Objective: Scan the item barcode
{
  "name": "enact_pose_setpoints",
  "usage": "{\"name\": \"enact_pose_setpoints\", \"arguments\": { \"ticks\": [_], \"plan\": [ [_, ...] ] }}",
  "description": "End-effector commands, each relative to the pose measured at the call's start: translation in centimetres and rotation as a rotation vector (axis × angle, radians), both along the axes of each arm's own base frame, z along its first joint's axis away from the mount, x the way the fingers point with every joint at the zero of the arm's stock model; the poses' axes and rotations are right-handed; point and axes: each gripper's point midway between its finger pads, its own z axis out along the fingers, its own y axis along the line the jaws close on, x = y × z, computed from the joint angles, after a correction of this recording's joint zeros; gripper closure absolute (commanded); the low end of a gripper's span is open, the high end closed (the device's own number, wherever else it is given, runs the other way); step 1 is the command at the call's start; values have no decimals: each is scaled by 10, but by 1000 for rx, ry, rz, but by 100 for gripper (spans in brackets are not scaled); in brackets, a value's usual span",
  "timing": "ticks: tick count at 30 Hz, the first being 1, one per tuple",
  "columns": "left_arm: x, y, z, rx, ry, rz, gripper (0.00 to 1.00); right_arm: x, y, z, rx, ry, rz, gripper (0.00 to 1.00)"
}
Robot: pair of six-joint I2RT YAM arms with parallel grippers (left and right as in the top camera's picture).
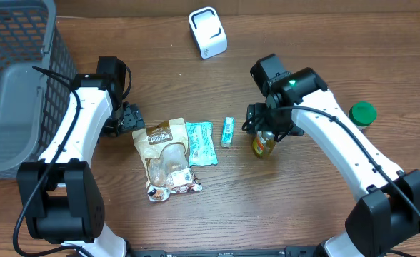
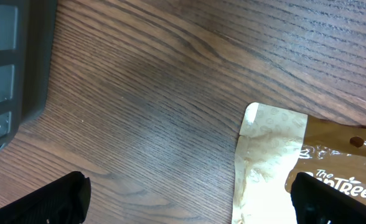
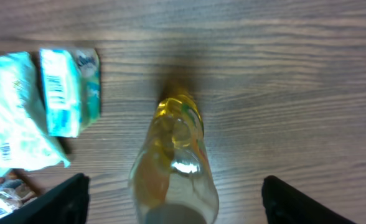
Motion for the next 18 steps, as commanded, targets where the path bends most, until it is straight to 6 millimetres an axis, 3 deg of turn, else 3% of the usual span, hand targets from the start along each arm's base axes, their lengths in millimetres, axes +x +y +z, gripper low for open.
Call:
{"name": "enact_pose_setpoints", "arguments": {
  "ticks": [1, 4, 7, 18],
  "plan": [
    [0, 5, -3, 20, 8, 11, 0, -6, -1, -8, 6, 10, 27, 20],
    [0, 5, -3, 20, 8, 11, 0, -5, -1, -12, 6, 9, 29, 27],
    [0, 5, -3, 21, 8, 11, 0, -1, 1, -12, 15, -9, 27, 47],
    [0, 5, -3, 21, 8, 11, 0, 3, 2, -11, 33, -25, -98, 59]
  ]
}}
